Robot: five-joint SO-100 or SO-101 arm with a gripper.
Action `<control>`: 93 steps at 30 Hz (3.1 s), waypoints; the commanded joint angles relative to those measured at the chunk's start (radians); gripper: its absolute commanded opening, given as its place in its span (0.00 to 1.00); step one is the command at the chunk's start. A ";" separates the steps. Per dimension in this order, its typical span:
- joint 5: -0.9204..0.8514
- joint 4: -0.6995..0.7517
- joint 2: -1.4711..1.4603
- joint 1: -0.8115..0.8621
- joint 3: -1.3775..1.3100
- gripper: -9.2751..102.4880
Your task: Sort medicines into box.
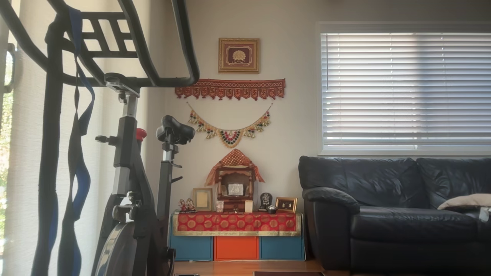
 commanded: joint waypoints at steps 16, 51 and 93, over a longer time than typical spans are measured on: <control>-0.026 -0.021 0.055 0.021 0.008 0.29; -0.066 0.014 0.063 0.020 -0.003 0.24; -0.086 0.020 0.066 0.014 0.003 0.19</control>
